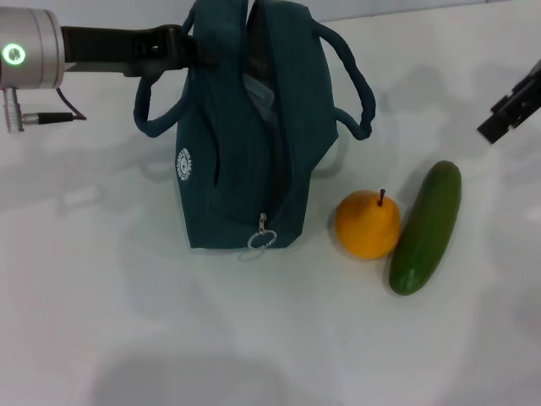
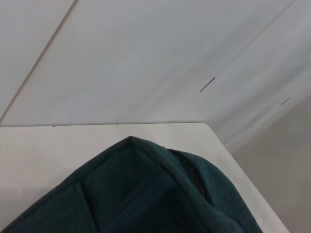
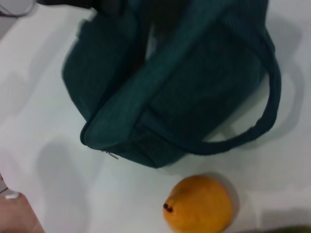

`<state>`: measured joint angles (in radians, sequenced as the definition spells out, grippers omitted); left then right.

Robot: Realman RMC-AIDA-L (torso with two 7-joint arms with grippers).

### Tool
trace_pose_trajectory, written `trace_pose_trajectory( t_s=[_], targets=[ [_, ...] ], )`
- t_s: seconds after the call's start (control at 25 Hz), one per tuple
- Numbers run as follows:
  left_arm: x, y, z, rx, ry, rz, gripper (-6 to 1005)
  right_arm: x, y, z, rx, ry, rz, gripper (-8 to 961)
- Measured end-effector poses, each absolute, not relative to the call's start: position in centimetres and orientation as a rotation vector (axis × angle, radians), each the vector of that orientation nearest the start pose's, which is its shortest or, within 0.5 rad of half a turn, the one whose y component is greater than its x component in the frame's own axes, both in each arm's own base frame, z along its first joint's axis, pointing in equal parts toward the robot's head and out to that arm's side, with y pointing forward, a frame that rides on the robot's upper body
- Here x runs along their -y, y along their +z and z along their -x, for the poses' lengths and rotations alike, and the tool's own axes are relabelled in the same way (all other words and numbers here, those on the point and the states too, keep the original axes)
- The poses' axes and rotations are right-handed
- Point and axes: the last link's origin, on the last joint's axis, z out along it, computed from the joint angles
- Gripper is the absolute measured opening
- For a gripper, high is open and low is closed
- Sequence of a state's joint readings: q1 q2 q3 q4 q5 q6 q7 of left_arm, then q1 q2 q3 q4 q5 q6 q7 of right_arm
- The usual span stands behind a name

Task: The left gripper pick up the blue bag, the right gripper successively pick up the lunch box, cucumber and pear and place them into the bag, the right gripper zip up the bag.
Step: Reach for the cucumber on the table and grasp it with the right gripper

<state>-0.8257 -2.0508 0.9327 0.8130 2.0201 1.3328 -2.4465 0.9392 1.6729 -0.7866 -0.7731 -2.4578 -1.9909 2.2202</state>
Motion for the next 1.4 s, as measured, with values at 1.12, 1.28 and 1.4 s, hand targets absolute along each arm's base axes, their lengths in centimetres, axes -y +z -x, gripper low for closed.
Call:
trace_pose_trajectory(
  t_s=[1.12, 1.28, 1.4],
  targets=[
    [-42.5, 1.1, 13.7, 1.368, -0.602, 2.571, 44, -38.6, 11.5, -26.5, -1.884, -0.168, 2.241, 763],
    [-42.5, 1.1, 13.6, 1.350, -0.599, 2.579, 44, -38.7, 10.4, -27.0, -1.905, -0.174, 2.218, 762],
    [-42.5, 1.1, 13.6, 1.335, -0.596, 2.584, 44, -38.9, 9.6, -26.9, -1.887, -0.170, 2.218, 762]
  ],
)
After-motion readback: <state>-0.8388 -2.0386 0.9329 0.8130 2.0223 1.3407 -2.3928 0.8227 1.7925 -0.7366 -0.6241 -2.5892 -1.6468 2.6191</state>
